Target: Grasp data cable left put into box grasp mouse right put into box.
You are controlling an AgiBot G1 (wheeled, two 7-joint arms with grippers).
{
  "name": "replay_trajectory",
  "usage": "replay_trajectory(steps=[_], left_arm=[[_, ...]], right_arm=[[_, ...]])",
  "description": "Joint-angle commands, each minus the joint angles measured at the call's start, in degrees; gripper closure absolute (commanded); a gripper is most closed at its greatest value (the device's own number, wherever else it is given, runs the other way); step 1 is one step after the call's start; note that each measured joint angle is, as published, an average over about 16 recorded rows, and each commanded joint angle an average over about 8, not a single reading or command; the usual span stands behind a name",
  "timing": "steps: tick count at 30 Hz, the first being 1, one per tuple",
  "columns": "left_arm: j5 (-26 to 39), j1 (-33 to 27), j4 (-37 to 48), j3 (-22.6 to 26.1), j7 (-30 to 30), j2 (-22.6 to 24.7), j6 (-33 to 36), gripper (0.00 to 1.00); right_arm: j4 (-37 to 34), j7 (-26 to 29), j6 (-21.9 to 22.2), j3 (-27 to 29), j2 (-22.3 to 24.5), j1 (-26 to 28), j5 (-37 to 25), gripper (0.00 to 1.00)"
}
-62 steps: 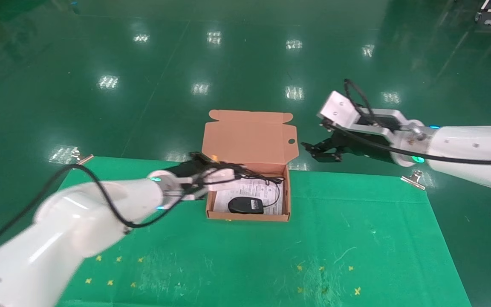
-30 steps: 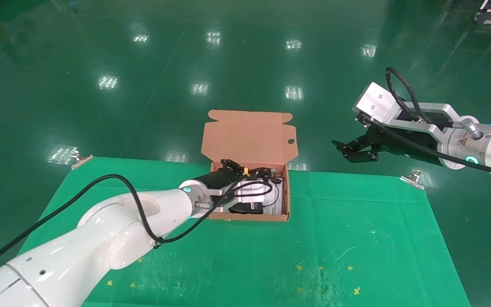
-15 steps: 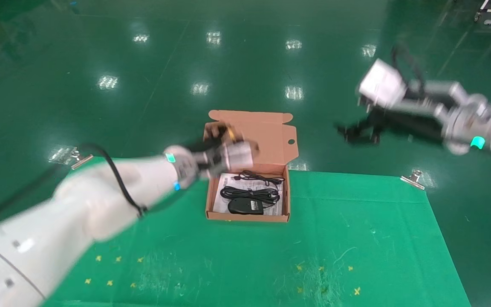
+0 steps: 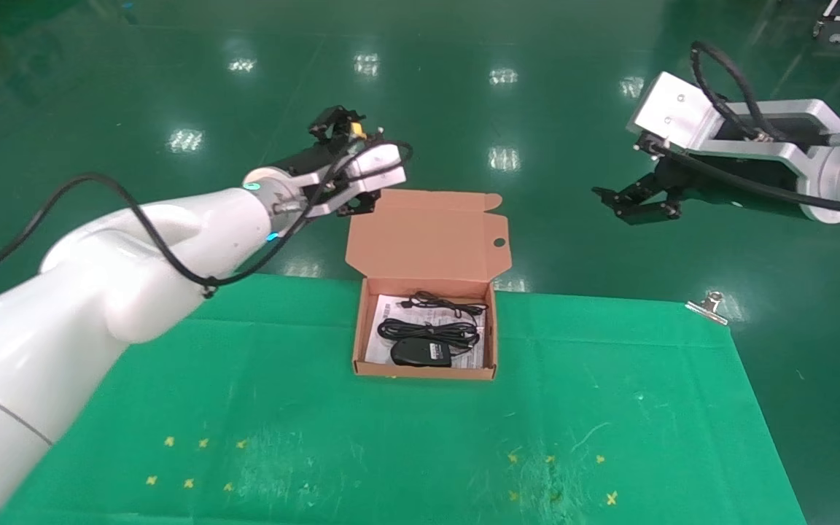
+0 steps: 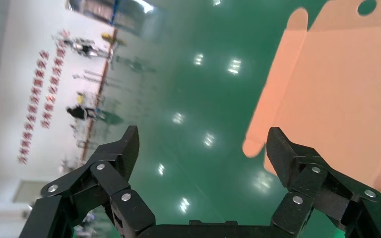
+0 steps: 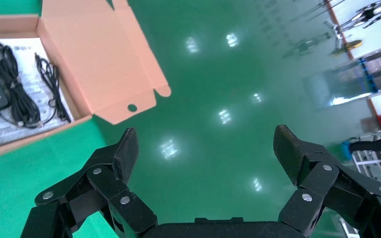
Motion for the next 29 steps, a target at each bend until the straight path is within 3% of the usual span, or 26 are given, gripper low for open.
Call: replay_trajectory(steps=[1, 26, 29], left_arm=[[-1.7, 0.5, -0.5, -0.8, 0.4, -0.7, 1.1, 0.00], [-41.4, 12.5, -12.6, -16.7, 9.1, -17.8, 29.6, 0.00], [-43.7, 13.2, -13.3, -17.6, 9.7, -18.8, 31.3, 0.00]], right_arm=[[0.1, -0.4, -0.8, 0.5, 0.2, -0.5, 0.9, 0.00], [-1.5, -12.8, -17.8, 16.2, 2.5, -16.3, 28.6, 0.00], [-1.5, -13.6, -18.9, 17.1, 2.6, -17.2, 30.3, 0.00]])
